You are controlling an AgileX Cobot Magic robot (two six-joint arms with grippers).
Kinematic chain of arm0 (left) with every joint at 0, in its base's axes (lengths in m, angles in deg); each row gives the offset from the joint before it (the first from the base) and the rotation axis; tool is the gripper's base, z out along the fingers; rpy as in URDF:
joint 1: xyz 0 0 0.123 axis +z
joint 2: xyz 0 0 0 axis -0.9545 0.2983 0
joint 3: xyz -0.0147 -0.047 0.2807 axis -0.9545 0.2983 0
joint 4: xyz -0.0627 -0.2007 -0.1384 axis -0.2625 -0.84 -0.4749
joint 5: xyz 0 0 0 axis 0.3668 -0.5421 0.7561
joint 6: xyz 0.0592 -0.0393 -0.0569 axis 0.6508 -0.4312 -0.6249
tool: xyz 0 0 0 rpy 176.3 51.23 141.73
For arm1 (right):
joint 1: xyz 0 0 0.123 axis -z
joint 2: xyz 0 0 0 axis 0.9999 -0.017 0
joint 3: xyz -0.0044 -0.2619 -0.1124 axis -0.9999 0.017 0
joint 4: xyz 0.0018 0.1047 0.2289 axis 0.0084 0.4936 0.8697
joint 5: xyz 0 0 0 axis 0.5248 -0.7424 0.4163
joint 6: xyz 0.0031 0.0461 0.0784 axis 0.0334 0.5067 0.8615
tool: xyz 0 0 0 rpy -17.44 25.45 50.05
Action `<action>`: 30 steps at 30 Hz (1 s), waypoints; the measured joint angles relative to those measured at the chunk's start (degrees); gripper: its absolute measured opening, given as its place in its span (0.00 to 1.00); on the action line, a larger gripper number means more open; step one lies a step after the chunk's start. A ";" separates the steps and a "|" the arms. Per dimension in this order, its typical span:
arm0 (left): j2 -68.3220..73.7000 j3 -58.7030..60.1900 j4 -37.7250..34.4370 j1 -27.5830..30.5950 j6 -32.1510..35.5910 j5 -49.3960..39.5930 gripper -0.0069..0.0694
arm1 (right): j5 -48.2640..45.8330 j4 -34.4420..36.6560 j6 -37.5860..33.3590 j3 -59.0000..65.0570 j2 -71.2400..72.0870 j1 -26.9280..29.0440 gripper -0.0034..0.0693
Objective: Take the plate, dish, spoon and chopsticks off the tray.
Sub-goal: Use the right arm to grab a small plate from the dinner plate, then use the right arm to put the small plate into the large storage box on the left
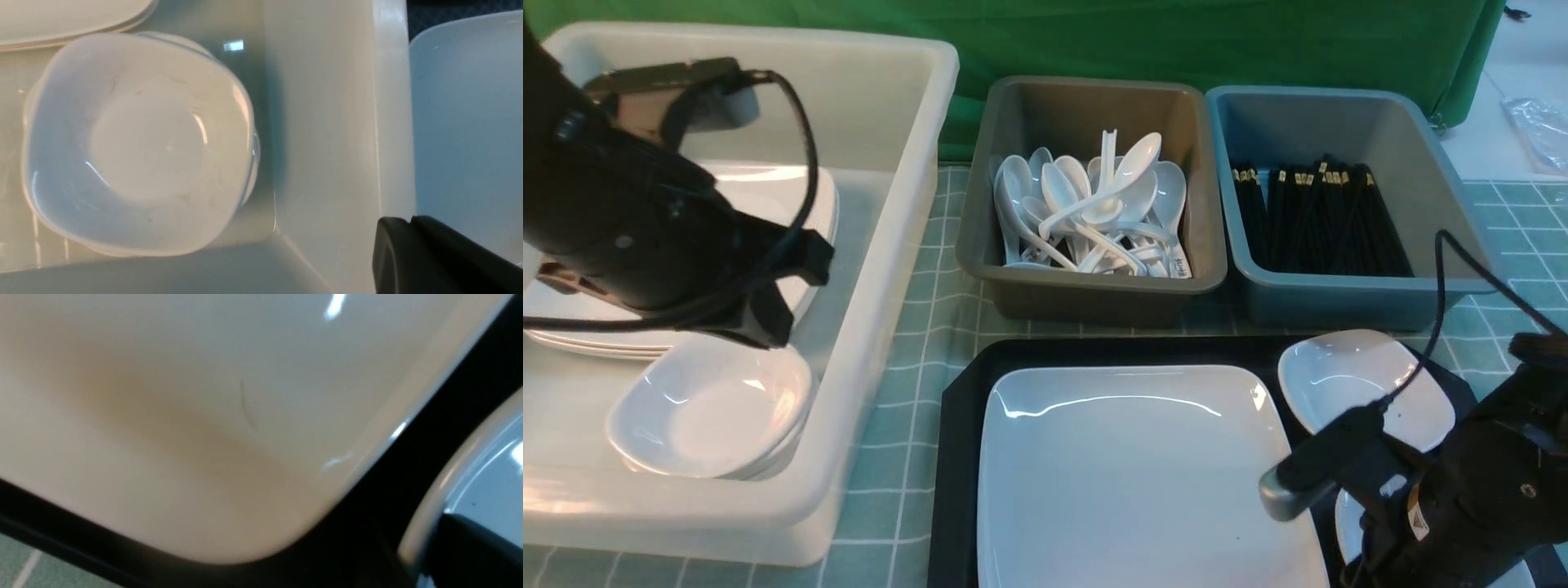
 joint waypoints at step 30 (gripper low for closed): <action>-14.46 0.00 -5.90 33.67 2.77 -2.51 0.10 | -7.11 29.37 -30.05 -58.58 -8.75 -12.48 0.14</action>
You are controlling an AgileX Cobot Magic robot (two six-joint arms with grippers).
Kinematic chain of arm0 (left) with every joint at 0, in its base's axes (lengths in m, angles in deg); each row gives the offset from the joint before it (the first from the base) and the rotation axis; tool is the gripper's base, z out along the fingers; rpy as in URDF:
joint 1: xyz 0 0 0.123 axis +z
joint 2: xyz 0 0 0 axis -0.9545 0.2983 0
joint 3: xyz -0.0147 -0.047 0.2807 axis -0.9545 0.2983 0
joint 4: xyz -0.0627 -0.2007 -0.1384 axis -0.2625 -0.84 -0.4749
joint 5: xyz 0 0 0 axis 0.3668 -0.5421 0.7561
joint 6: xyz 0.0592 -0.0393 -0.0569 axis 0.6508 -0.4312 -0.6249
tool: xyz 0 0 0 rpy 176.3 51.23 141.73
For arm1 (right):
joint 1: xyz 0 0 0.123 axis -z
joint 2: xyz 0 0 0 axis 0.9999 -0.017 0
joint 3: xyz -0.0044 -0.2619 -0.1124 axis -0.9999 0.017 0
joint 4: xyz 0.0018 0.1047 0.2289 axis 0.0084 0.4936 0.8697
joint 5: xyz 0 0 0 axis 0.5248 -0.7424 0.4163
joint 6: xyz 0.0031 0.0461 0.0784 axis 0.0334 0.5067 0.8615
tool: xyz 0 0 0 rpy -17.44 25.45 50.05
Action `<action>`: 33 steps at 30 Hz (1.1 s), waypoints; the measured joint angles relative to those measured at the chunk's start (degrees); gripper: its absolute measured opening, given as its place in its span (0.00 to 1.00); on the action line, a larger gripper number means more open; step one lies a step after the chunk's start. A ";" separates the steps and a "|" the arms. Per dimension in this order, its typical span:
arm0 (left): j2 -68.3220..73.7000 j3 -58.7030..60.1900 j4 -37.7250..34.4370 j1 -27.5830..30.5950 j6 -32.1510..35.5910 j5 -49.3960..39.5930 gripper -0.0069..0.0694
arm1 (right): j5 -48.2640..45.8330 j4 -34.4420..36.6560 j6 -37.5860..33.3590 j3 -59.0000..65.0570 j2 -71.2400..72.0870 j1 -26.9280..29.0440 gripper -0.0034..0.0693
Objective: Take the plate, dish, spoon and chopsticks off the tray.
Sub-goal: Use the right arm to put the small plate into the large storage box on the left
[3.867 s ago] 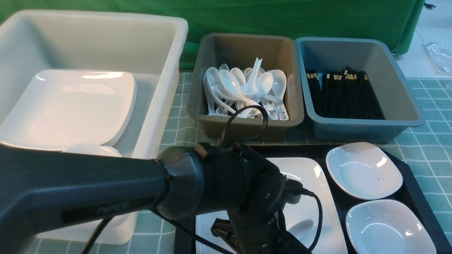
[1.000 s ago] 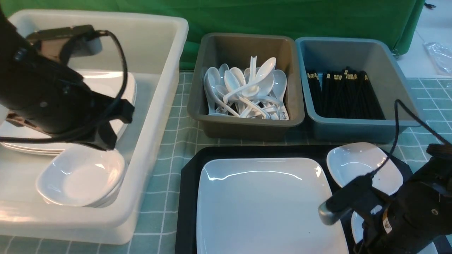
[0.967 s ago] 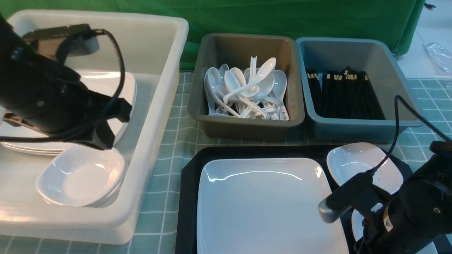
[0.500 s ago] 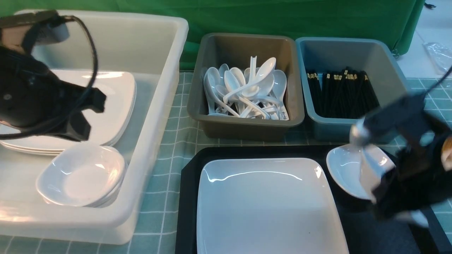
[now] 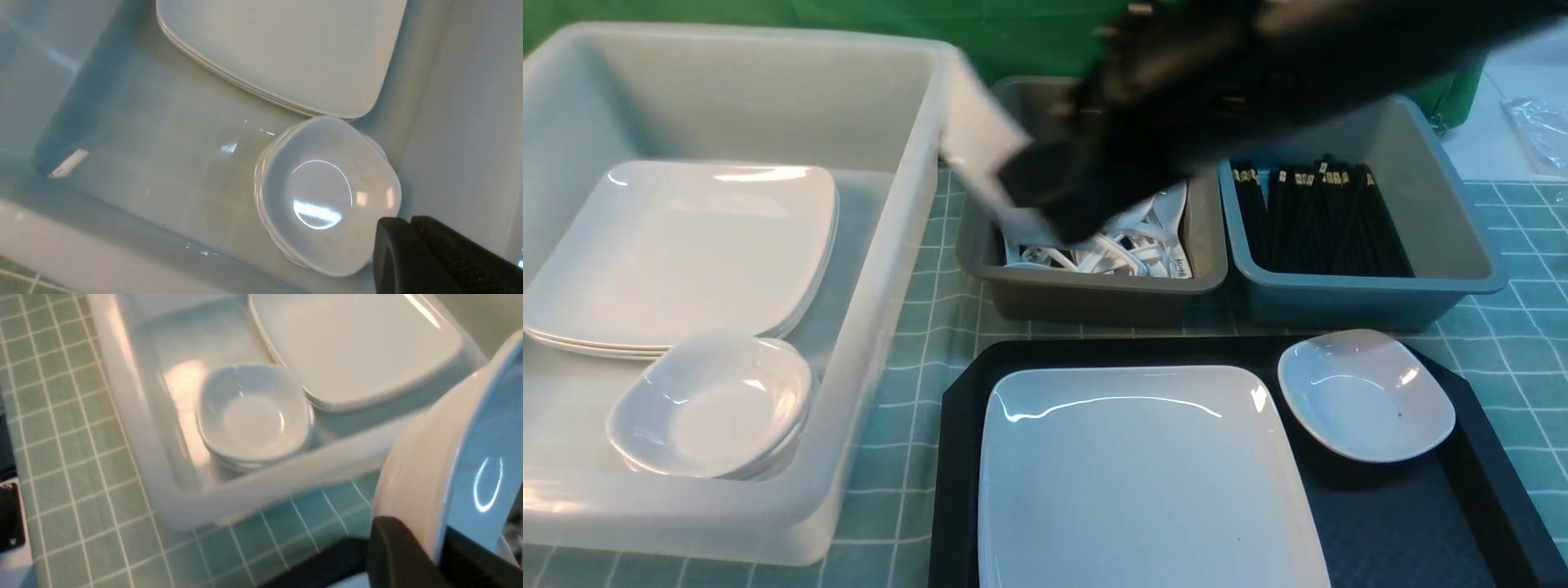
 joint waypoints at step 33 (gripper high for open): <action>-3.59 0.00 -4.39 2.61 4.67 -1.52 0.10 | 2.83 -1.34 3.65 -25.62 -35.76 -12.56 0.67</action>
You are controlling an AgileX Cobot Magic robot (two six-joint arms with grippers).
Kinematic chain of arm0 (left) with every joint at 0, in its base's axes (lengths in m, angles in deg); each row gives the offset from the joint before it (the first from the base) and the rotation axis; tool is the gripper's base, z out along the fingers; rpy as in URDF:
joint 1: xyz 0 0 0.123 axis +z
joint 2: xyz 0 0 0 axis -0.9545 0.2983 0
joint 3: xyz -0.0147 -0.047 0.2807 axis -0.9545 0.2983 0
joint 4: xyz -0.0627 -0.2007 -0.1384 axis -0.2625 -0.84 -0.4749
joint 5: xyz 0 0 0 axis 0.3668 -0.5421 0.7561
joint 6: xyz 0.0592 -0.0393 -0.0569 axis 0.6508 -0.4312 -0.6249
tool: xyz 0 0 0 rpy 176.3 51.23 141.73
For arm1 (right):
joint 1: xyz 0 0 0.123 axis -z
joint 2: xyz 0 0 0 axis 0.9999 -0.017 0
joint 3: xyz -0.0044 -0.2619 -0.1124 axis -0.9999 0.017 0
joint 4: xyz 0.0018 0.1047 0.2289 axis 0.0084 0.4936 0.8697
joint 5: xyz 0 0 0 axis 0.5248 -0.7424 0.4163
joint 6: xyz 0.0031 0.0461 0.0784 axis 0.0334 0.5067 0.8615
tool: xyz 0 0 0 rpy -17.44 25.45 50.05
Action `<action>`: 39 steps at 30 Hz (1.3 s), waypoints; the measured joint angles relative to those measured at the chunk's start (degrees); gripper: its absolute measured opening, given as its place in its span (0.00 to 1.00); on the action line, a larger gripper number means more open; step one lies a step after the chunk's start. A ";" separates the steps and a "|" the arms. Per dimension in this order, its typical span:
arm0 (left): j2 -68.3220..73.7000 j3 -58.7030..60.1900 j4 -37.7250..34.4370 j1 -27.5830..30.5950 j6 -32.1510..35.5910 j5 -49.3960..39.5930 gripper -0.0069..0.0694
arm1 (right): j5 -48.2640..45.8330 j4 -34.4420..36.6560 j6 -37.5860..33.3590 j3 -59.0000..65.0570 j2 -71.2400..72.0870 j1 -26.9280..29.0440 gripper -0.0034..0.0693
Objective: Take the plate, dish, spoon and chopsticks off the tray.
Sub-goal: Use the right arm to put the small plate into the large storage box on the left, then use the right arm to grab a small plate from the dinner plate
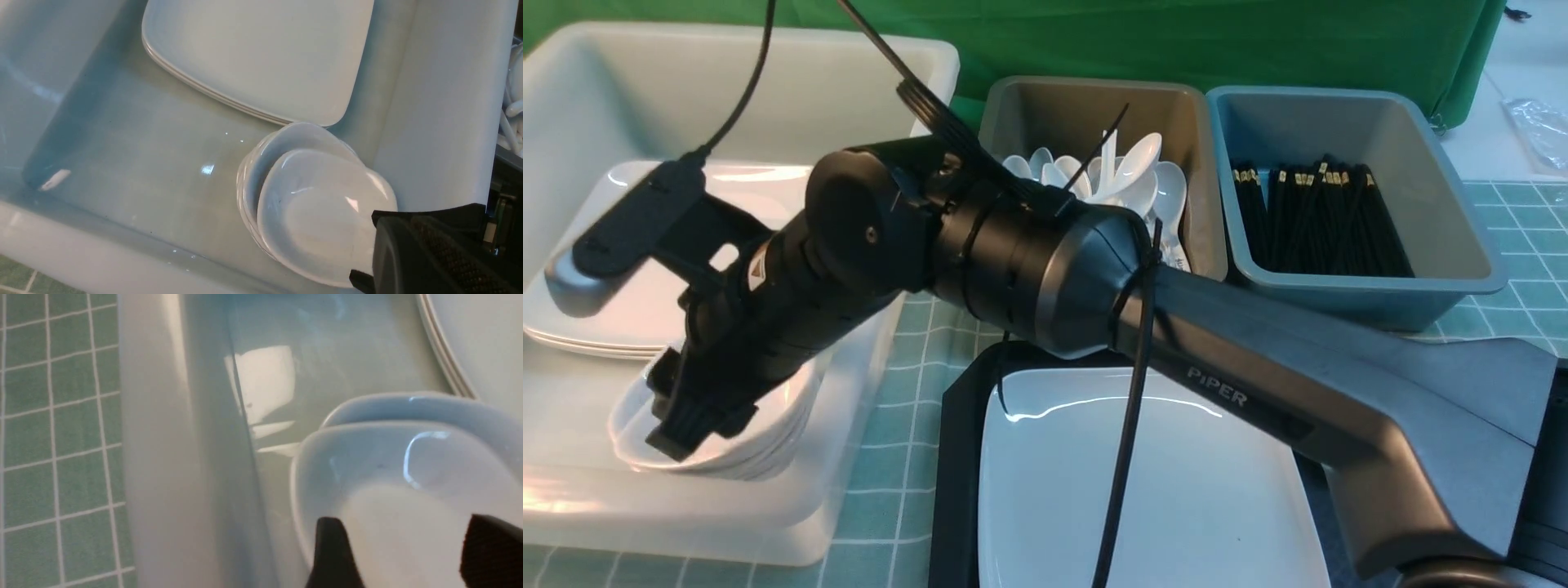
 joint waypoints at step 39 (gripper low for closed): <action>0.00 0.00 5.48 -27.68 2.55 -0.04 0.10 | -1.36 -33.39 24.60 62.34 34.75 33.19 0.78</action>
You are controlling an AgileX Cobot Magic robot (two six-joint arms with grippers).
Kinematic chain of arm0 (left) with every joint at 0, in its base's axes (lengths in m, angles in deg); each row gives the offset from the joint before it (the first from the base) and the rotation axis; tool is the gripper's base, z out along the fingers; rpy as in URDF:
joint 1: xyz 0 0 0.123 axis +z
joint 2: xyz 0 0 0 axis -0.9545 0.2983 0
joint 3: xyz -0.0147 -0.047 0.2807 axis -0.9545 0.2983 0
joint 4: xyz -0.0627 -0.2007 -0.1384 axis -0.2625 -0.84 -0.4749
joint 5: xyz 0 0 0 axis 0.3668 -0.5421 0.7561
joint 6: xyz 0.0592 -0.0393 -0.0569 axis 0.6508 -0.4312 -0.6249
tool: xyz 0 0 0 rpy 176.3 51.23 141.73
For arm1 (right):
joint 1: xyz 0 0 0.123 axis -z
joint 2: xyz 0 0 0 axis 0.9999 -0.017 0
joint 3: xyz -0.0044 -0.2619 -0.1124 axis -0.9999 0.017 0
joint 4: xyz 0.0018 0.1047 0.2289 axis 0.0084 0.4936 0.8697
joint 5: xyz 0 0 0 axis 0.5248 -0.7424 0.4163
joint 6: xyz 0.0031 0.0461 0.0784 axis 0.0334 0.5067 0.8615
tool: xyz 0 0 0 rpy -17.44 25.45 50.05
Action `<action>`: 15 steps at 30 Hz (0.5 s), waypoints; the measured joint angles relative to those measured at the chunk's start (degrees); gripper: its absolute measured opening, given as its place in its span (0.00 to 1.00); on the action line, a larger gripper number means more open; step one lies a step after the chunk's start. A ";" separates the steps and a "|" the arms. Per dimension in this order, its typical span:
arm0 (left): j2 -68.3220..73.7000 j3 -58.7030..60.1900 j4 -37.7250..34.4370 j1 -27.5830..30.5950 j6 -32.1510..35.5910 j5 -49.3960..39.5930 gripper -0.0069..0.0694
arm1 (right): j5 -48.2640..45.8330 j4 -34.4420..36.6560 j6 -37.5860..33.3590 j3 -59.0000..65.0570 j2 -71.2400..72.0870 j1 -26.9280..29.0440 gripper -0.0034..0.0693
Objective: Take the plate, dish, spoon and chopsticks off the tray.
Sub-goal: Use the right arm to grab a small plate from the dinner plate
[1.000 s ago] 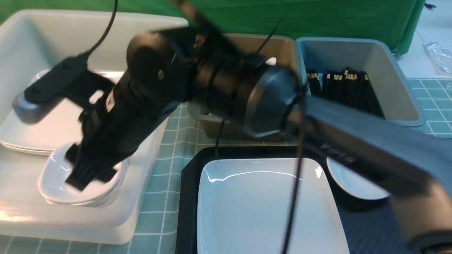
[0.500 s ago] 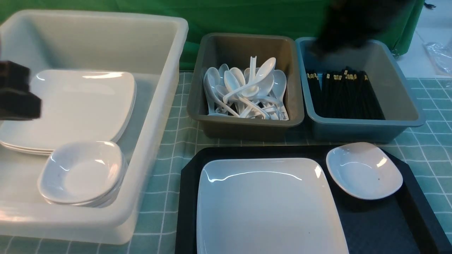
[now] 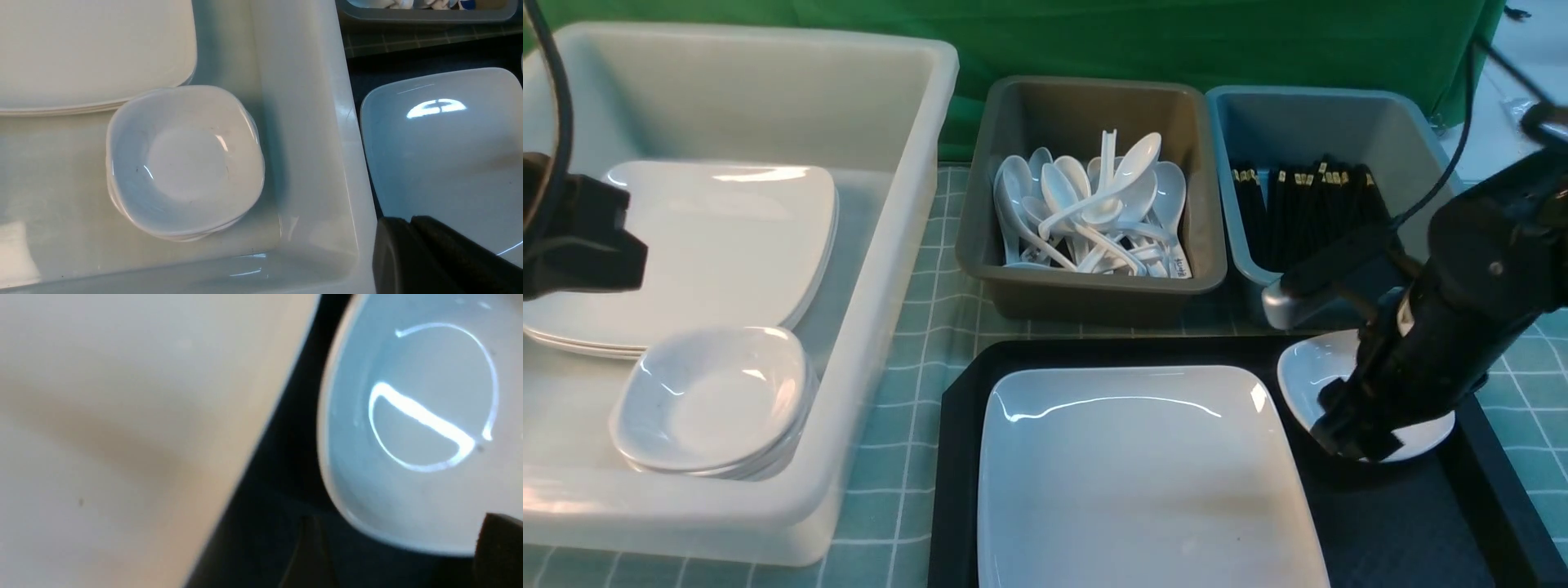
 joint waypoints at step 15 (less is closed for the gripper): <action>0.00 0.00 0.35 0.00 -0.16 0.00 0.10 | 5.25 -0.92 0.95 0.11 -8.16 0.00 0.60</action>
